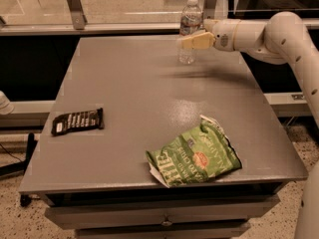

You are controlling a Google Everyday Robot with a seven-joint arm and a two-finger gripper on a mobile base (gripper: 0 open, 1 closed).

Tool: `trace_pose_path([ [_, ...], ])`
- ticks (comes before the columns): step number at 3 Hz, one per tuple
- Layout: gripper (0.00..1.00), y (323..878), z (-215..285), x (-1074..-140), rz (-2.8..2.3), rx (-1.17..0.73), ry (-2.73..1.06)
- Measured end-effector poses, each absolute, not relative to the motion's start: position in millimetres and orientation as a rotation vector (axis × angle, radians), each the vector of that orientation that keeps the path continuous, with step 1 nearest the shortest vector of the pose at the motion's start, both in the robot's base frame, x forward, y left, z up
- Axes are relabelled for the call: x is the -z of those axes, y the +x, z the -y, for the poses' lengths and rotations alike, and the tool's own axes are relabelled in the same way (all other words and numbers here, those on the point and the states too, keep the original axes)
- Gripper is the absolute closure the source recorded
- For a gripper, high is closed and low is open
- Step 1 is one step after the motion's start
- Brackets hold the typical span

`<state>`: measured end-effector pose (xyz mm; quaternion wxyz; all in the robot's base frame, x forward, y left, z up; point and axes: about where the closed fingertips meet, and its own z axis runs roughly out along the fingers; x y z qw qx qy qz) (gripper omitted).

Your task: Knock water bottle over

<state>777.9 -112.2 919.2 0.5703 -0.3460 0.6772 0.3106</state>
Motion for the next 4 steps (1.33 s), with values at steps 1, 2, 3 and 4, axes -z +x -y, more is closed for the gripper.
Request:
trace_pose_path([
  [1, 0.19, 773.5, 96.8, -917.3, -1.567, -0.792, -0.846],
  [2, 0.43, 760.5, 95.0, -922.4, -1.553, -0.832, -0.868],
  [3, 0.65, 741.3, 95.3, -939.2, -1.518, -0.857, -0.909],
  [4, 0.89, 722.0, 92.6, -959.8, -1.496, -0.858, -0.998],
])
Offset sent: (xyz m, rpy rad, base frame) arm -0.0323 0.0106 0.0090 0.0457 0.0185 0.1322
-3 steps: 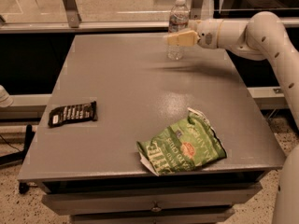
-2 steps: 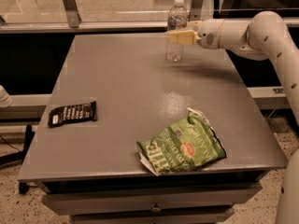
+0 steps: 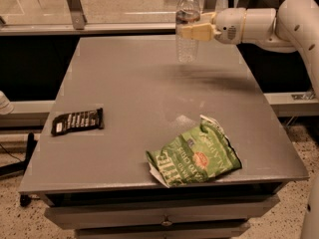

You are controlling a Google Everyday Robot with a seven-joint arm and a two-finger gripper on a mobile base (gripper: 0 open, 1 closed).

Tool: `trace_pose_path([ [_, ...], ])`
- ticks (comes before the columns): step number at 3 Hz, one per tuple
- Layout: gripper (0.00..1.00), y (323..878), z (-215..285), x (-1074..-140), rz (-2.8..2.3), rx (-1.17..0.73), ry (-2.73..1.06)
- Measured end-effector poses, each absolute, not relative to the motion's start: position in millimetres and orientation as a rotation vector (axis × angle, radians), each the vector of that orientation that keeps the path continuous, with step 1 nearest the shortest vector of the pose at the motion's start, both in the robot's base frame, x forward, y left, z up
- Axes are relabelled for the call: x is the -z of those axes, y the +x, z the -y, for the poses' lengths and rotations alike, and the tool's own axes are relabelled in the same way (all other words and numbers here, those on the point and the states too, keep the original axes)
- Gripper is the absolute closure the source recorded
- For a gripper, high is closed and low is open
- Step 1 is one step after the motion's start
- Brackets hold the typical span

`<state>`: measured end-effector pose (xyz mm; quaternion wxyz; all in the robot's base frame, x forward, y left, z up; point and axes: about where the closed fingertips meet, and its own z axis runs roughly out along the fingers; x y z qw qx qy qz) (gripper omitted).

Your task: Knock water bottle over

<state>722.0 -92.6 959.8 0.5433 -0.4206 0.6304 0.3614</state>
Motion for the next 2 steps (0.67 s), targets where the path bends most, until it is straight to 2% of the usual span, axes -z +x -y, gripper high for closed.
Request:
trace_pose_path([
  [1, 1.00, 709.7, 76.8, -979.7, -1.475, -0.743, -1.226],
  [2, 1.00, 681.7, 57.7, -970.3, -1.474, -0.512, -1.636],
])
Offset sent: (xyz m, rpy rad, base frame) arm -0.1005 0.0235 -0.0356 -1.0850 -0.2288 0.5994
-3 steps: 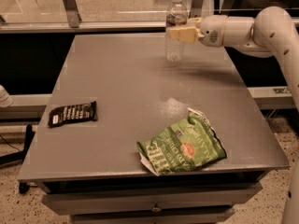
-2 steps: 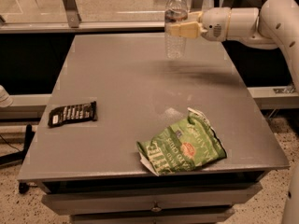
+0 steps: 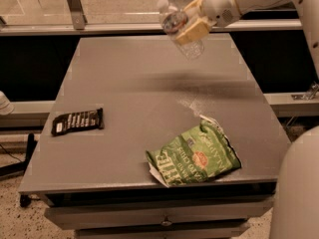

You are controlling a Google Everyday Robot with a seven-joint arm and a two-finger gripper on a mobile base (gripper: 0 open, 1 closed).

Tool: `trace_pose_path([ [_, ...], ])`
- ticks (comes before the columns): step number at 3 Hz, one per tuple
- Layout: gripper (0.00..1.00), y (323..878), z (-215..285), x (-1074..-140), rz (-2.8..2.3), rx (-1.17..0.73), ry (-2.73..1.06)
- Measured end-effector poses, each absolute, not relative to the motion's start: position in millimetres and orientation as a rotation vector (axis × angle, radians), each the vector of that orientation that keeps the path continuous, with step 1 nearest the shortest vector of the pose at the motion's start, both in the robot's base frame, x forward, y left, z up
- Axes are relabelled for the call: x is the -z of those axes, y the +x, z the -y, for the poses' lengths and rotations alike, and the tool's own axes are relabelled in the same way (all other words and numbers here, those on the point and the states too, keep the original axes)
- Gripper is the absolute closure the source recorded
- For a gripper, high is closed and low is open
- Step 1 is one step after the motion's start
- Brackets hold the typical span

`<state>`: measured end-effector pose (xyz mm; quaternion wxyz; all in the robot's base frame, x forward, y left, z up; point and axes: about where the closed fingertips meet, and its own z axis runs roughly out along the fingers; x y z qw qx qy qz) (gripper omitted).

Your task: Knock water bottle over

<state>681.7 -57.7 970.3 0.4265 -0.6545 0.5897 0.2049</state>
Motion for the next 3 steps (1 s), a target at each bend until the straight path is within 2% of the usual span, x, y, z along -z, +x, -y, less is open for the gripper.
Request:
trace_pose_path([
  [2, 1.00, 605.7, 71.9, -899.5, -1.458, -0.189, -2.325],
  [3, 0.80, 584.1, 78.2, -874.4, -1.464, -0.120, -2.481],
])
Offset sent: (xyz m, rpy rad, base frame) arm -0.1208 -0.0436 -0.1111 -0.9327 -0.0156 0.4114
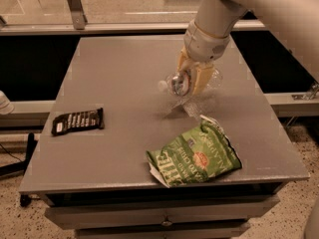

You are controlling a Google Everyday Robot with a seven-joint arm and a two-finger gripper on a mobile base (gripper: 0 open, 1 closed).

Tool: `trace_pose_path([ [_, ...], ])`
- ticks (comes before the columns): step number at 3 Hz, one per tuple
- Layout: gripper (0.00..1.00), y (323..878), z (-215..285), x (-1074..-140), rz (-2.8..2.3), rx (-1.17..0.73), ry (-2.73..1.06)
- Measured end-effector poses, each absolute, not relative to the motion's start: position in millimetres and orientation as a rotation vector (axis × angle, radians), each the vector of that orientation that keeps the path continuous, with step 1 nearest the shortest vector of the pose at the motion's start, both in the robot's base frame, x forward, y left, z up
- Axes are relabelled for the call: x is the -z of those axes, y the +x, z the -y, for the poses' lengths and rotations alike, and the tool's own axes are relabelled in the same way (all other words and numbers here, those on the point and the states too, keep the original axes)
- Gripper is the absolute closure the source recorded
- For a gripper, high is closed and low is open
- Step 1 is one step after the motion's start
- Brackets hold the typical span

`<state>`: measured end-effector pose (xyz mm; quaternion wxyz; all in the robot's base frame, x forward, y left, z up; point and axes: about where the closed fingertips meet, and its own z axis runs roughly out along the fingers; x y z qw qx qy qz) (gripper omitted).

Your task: Knock water bottle over

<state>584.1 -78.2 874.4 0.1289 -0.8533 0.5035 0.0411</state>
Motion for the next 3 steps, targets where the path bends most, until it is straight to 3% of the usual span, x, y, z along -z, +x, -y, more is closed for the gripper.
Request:
trace_pose_path([
  [3, 0.10, 555.3, 83.2, -848.8, -1.461, -0.074, -2.633],
])
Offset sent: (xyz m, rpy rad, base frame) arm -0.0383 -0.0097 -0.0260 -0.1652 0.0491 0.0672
